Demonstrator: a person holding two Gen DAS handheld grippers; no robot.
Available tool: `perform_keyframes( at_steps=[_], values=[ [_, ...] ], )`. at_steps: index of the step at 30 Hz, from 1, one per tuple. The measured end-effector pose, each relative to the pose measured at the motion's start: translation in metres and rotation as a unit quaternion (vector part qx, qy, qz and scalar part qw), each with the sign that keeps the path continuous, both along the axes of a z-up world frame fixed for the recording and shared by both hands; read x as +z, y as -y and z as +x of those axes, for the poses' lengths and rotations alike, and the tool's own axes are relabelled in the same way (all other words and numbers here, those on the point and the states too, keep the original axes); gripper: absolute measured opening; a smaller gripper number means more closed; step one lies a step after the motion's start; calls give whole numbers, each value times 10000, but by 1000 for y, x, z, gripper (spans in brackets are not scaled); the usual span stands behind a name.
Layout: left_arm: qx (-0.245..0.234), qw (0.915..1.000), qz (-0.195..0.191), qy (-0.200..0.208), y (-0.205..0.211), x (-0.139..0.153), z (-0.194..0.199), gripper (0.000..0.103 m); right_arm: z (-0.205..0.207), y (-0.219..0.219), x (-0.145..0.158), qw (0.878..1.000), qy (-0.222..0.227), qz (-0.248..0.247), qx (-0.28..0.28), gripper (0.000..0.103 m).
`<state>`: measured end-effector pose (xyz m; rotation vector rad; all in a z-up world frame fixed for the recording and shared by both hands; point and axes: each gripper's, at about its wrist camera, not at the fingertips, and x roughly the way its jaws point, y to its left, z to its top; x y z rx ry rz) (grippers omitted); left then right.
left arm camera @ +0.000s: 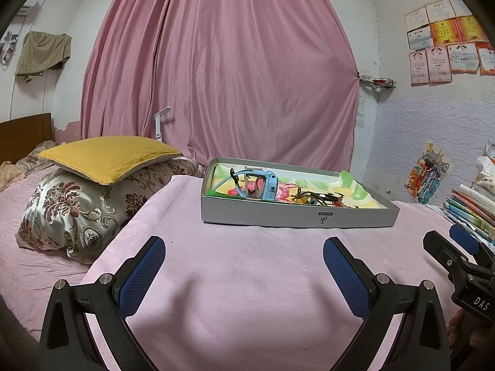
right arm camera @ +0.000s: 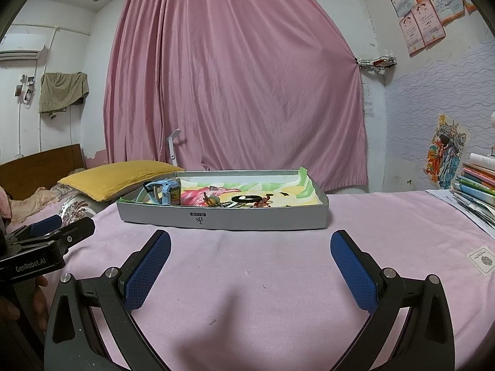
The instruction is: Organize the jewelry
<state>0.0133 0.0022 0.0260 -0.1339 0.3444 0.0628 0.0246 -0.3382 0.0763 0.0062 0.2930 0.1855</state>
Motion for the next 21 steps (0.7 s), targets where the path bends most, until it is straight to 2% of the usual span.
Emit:
perform_keyframes(
  at_steps=[21],
  values=[
    [2,10000,-7,-1,0,0,0,102,1,-1,-1,10000,4,28,11,101]
  ],
)
